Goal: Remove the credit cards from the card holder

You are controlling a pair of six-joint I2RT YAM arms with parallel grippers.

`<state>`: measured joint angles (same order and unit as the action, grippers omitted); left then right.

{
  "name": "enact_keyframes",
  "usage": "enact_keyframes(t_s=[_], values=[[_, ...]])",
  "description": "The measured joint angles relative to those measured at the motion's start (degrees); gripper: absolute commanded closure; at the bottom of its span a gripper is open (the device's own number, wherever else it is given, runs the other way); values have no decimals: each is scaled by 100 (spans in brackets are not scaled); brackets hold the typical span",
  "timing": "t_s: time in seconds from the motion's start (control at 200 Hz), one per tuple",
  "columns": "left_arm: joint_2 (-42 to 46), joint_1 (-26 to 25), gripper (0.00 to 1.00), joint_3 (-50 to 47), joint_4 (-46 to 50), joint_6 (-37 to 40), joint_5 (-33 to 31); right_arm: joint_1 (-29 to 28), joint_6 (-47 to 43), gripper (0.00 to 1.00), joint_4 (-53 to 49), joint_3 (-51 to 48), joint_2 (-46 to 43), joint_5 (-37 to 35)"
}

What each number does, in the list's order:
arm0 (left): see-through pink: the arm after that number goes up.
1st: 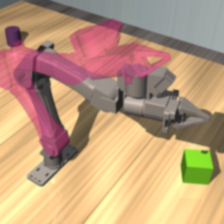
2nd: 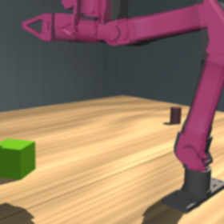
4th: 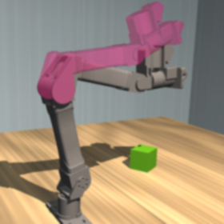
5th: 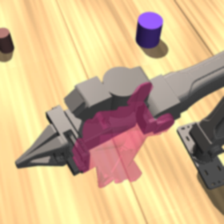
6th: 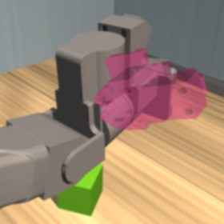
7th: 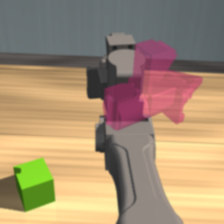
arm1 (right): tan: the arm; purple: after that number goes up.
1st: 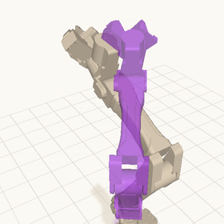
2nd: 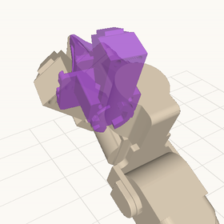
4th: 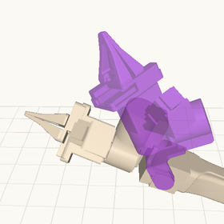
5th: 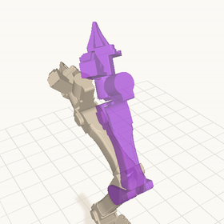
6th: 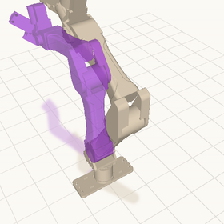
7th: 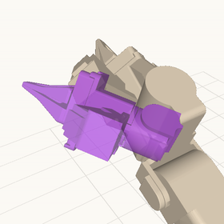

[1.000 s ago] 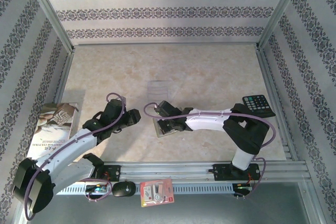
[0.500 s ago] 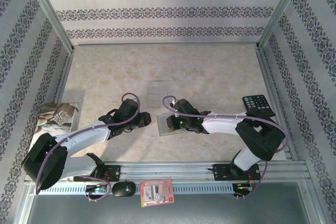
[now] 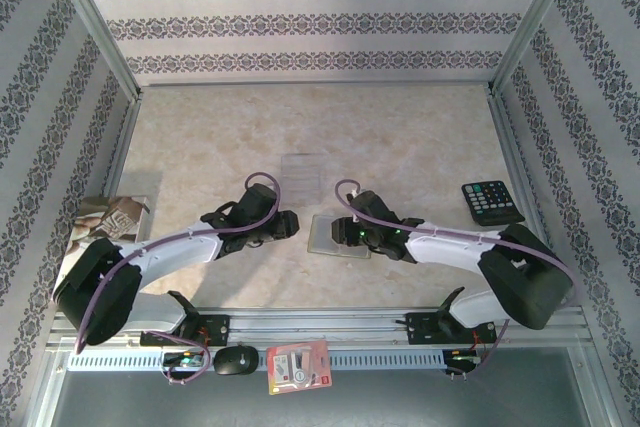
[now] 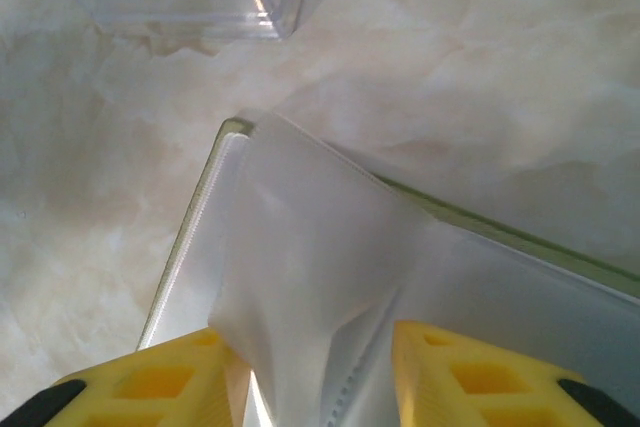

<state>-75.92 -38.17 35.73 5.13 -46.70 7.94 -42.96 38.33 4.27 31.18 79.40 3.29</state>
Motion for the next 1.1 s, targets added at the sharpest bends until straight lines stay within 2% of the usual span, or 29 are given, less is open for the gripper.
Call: enact_keyframes(t_s=[0.085,0.195,0.28,0.38,0.525,0.595,0.719,0.839,0.979,1.099], values=[[-122,-48,54,111,-2,20,28,59,83,60,-177,0,-162,-4],[-358,-85,58,262,-15,68,111,125,203,73,-562,0,-319,-90],[-557,-90,59,367,-50,120,190,192,319,80,-796,-37,-369,-170],[-807,-94,60,535,-70,175,306,293,389,83,-1005,-111,-317,-214],[-1158,-190,63,844,-81,310,455,376,389,83,-1021,-66,-22,-243],[-1285,-227,69,970,-76,382,496,402,341,83,-942,-28,81,-236],[-1340,-236,74,1019,-46,455,505,511,39,83,-608,70,354,98],[-1340,-236,74,1010,-48,452,494,533,-179,84,-334,328,750,457],[-1340,-238,71,984,-74,450,588,533,-262,84,-293,407,857,540],[-1386,-262,71,986,-192,450,702,531,-271,77,-317,402,835,505]])
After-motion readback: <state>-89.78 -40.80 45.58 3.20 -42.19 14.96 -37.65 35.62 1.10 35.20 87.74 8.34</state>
